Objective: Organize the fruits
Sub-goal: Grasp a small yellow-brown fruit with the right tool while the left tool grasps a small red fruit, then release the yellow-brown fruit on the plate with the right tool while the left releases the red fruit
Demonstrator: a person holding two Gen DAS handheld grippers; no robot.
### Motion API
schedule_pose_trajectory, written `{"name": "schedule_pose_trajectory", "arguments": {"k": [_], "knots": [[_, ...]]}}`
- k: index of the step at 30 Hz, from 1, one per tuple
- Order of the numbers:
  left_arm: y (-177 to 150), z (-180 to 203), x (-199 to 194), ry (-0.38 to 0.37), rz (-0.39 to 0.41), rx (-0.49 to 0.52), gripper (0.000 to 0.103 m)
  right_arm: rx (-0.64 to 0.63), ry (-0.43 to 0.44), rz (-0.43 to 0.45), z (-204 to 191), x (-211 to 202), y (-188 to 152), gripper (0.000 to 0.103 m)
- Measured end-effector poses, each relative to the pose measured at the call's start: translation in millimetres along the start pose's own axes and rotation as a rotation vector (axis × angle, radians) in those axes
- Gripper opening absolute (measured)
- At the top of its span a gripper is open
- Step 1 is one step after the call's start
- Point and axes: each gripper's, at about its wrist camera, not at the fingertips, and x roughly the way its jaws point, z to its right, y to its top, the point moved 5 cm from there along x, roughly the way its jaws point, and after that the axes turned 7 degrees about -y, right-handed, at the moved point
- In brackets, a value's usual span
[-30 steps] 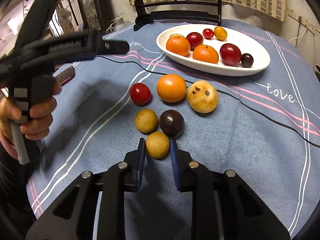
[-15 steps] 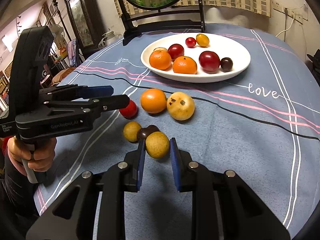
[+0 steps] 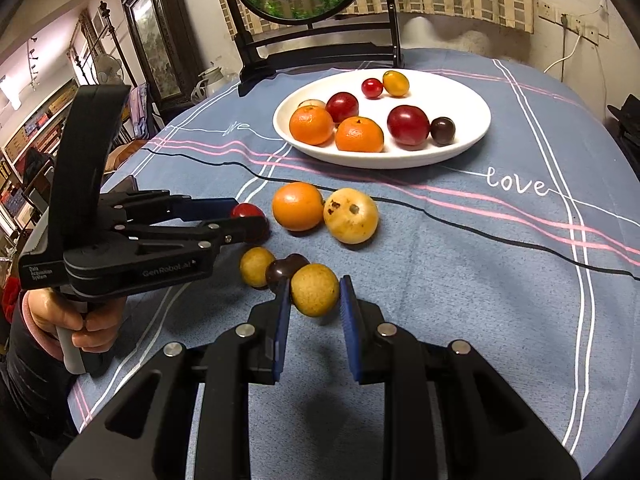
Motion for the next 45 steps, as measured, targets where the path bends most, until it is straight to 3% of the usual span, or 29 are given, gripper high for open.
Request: {"name": "schedule_pose_trajectory", "arguments": {"k": [10, 16, 26, 30, 36, 40, 45], "knots": [[-4, 7, 5, 0.019, -0.012, 0.041, 0.03, 0.005, -0.014, 0.009, 1, -1, 0, 0.025], [-3, 3, 3, 0.019, -0.006, 0.019, 0.029, 0.013, -0.021, 0.026, 4, -3, 2, 0.025], [12, -9, -16, -0.003, 0.081, -0.039, 0.029, 0.02, -0.03, 0.109, 11, -10, 13, 0.025], [36, -8, -24, -0.028, 0.131, -0.058, 0.029, 0.11, 0.004, 0.152, 27, -5, 43, 0.025], [99, -5, -24, -0.024, 0.228, -0.06, 0.029, 0.167, -0.049, 0.265, 53, 16, 107, 0.025], [134, -18, -1, 0.002, 0.223, -0.088, 0.029, 0.223, -0.058, 0.249, 69, 48, 134, 0.025], [156, -36, 29, 0.042, 0.178, -0.122, 0.029, 0.222, -0.071, 0.226, 80, 69, 148, 0.025]]}}
